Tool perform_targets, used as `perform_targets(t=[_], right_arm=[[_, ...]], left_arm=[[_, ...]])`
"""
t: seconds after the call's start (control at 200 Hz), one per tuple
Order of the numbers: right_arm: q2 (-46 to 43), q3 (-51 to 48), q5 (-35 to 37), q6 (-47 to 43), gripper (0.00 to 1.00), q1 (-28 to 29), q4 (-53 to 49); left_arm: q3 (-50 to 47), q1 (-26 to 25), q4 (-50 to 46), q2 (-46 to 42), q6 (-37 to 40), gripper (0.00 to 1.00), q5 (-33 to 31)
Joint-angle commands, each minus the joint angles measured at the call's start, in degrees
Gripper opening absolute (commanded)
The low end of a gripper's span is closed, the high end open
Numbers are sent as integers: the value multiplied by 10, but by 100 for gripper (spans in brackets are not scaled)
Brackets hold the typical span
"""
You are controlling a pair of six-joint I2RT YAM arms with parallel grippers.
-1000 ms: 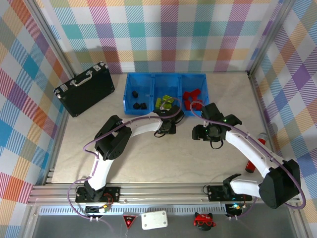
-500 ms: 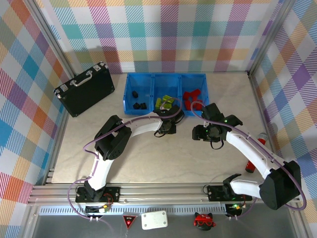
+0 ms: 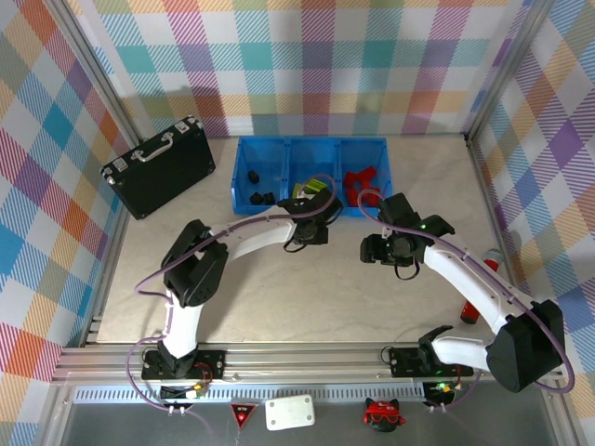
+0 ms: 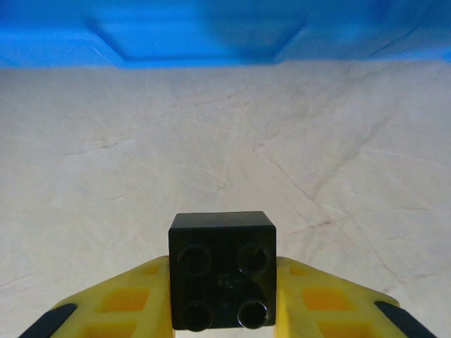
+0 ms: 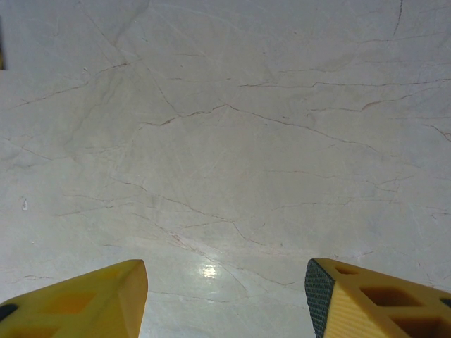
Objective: Sort the legos into containers by color
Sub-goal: Pick up the lego from the center of the table, then place the lego in the container.
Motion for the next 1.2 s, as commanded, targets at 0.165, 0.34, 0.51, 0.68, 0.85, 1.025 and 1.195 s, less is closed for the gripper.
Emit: perform_targets(t=[0.165, 0.34, 0.51, 0.68, 0.85, 1.025, 1.195], right_arm=[[10, 6, -13, 6, 62, -4, -6], [14, 7, -21, 11, 62, -4, -3], [19, 15, -25, 14, 62, -4, -8], [17, 22, -20, 12, 62, -4, -18], [15, 22, -15, 17, 62, -4, -24], [15, 22, -14, 20, 62, -4, -26], [18, 25, -13, 21, 62, -4, -30]], left_arm=[[-40, 68, -48, -140, 41, 32, -29], [-38, 132, -63, -170, 79, 32, -27], [-10, 194, -51, -137, 112, 32, 17], [66, 225, -48, -52, 147, 32, 38], [137, 251, -42, 35, 161, 32, 52], [189, 266, -32, 102, 166, 32, 64], [235, 276, -37, 157, 170, 32, 68]])
